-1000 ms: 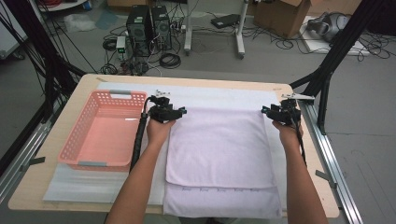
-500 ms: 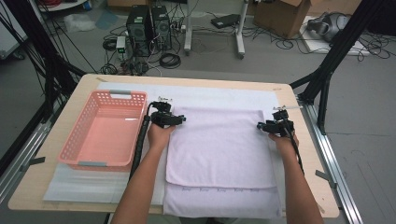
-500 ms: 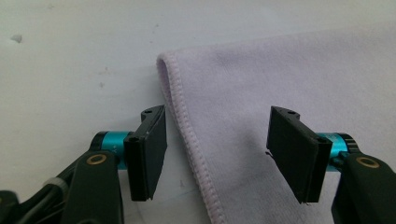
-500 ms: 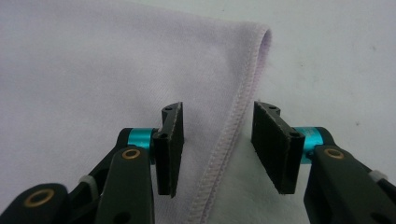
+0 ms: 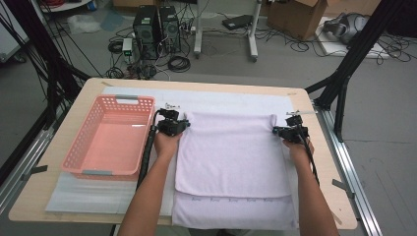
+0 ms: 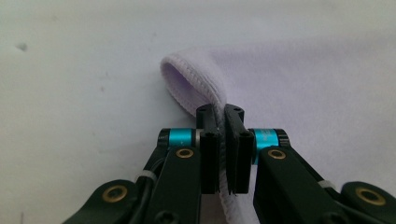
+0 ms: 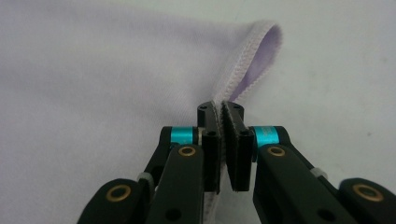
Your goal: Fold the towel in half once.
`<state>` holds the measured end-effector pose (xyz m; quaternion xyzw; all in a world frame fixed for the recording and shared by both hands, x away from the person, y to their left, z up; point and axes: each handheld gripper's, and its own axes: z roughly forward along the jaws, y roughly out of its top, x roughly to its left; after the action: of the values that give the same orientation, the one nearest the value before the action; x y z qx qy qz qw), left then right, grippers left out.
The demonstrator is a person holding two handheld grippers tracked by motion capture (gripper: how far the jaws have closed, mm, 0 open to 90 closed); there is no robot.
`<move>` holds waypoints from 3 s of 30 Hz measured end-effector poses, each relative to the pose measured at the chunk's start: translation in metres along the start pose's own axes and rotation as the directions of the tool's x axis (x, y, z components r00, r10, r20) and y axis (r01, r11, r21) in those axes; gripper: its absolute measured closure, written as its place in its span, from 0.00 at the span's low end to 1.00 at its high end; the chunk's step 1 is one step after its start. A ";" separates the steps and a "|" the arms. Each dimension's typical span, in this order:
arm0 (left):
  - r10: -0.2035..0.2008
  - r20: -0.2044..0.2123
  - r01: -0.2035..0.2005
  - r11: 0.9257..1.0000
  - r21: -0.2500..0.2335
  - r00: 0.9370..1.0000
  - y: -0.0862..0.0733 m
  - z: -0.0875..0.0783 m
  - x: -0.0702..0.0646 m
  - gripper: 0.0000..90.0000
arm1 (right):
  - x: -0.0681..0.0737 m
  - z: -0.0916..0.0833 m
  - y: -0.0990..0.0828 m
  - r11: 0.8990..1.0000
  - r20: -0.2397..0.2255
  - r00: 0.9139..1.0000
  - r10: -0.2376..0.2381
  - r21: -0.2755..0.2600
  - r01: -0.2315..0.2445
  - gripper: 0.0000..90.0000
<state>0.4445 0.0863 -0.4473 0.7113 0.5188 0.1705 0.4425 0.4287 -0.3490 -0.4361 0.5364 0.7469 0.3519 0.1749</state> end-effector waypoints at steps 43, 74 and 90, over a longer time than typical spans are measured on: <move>0.050 0.134 -0.041 0.997 -0.066 0.990 -0.016 -0.048 -0.039 0.48 | 0.013 -0.054 -0.013 0.996 -0.057 0.998 -0.012 -0.091 0.007 0.60; 0.043 0.169 -0.055 0.997 0.063 0.985 -0.103 -0.123 -0.042 0.60 | 0.056 -0.118 -0.131 0.991 -0.048 0.996 -0.080 -0.116 0.074 0.68; 0.129 0.186 -0.135 0.991 0.024 0.974 -0.108 -0.136 -0.048 0.96 | 0.070 -0.115 -0.134 0.982 -0.013 0.982 -0.187 -0.034 0.186 0.95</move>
<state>0.2664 0.1130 -0.4496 0.7649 0.4301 0.1234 0.4634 0.2384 -0.3470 -0.4439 0.4585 0.7893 0.3503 0.2099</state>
